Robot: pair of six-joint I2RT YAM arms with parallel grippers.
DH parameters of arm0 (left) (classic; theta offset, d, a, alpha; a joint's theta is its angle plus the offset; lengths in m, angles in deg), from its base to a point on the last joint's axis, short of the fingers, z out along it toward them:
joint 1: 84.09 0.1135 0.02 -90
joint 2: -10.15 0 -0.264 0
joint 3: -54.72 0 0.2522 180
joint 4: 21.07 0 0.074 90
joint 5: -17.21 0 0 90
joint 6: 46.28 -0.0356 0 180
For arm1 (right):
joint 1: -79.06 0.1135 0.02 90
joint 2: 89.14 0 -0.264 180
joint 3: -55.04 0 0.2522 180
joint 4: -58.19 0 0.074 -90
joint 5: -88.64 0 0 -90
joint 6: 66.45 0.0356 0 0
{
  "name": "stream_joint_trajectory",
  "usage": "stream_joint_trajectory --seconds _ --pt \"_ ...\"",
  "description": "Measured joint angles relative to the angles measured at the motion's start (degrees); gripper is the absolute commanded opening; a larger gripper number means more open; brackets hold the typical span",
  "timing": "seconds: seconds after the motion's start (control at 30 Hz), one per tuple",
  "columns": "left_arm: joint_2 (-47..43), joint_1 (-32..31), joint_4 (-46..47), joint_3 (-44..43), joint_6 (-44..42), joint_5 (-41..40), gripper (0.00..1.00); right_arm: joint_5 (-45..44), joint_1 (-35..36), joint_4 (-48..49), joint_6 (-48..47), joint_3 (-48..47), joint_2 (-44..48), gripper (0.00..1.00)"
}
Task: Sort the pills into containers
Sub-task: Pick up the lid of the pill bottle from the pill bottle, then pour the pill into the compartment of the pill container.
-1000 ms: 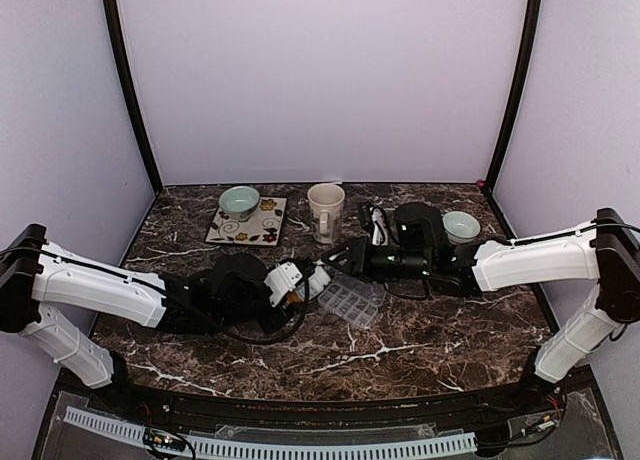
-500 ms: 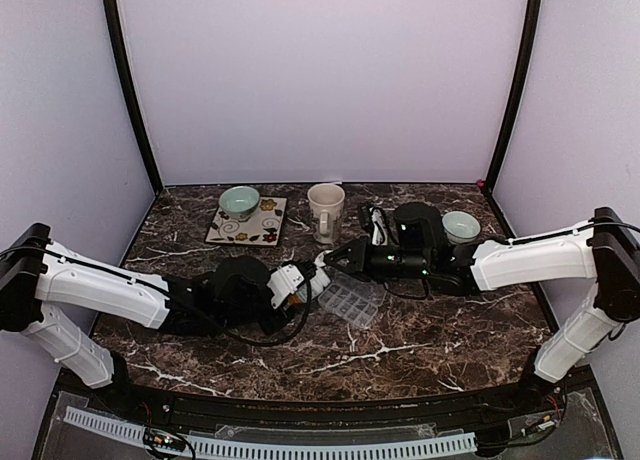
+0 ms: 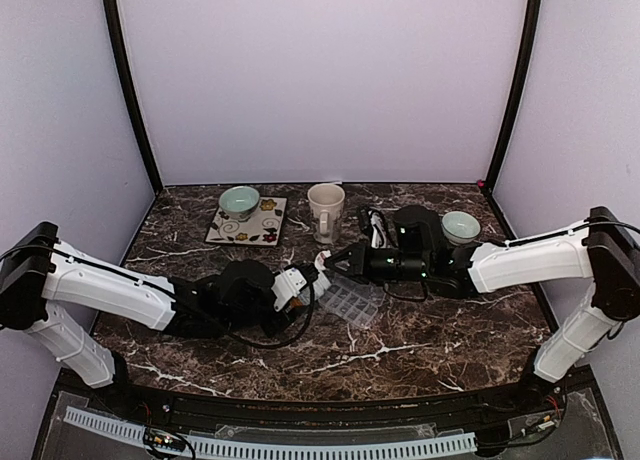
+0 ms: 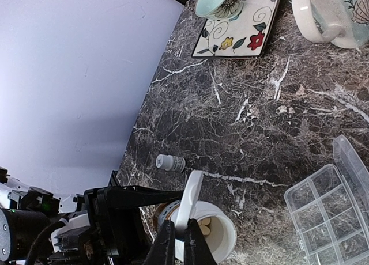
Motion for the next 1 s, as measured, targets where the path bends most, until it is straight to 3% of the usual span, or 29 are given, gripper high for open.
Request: stream_joint_trajectory --seconds 1.0 --pt "4.66 -0.20 -5.01 -1.92 0.17 2.21 0.00 1.77 -0.42 8.37 0.61 6.12 -3.87 0.05"
